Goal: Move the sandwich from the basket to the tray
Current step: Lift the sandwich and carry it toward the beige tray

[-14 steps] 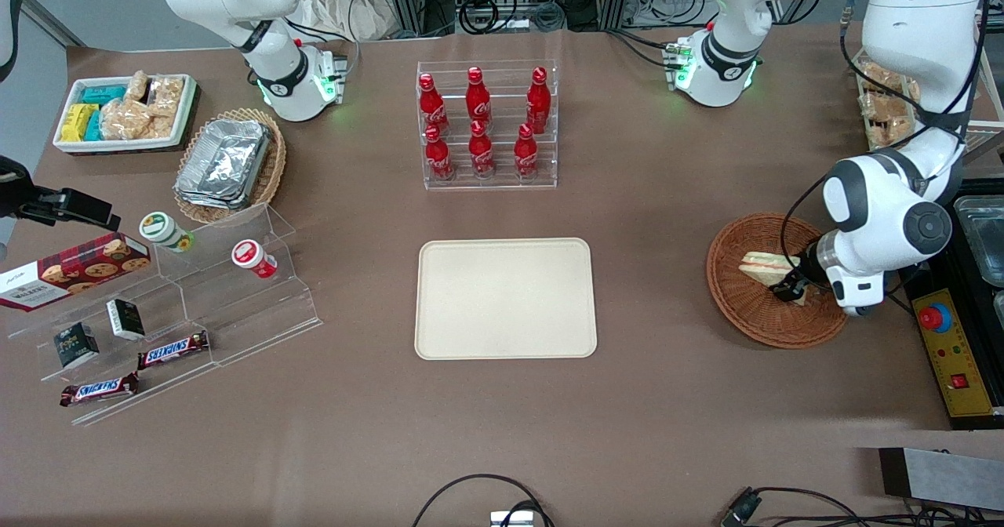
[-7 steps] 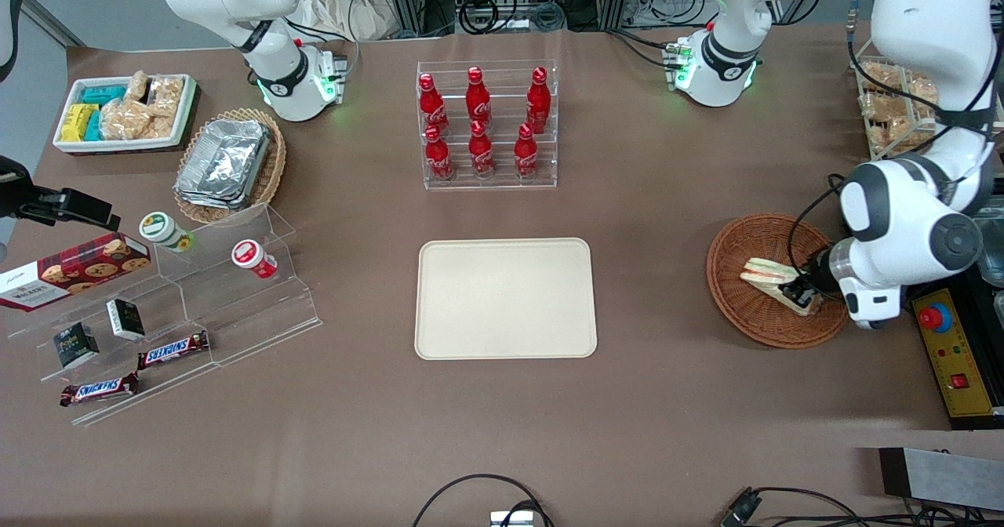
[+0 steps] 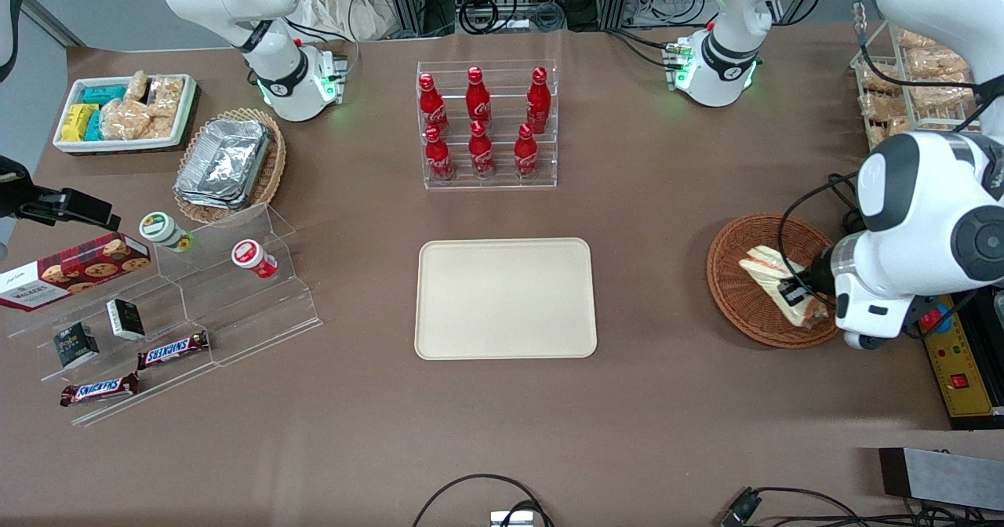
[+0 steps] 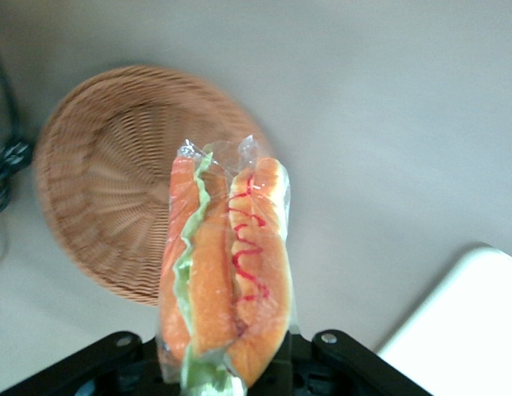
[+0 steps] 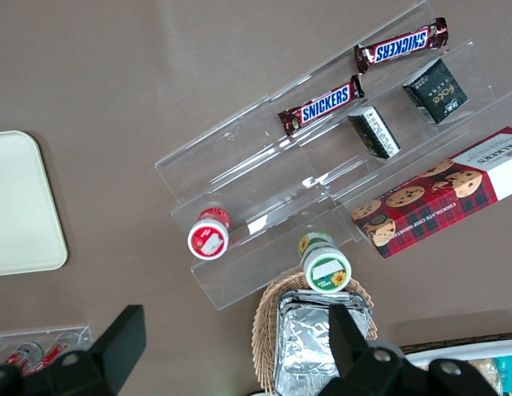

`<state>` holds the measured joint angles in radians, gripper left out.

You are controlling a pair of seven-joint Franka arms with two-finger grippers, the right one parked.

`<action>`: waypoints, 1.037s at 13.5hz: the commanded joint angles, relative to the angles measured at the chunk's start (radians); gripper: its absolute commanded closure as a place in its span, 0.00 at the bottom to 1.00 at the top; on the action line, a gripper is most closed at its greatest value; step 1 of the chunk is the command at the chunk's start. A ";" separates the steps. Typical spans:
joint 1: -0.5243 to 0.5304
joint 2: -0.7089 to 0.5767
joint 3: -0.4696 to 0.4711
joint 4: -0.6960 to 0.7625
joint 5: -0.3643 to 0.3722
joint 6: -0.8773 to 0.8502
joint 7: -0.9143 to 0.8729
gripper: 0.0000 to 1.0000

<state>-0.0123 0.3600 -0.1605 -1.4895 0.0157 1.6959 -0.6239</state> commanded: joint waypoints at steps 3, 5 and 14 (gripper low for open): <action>-0.082 0.155 -0.172 0.158 0.010 0.014 0.012 1.00; -0.178 0.235 -0.171 0.157 0.026 0.109 0.010 1.00; -0.334 0.476 -0.163 0.161 0.093 0.200 0.013 0.95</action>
<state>-0.3373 0.8132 -0.3345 -1.3774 0.0939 1.8929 -0.6126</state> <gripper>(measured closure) 0.797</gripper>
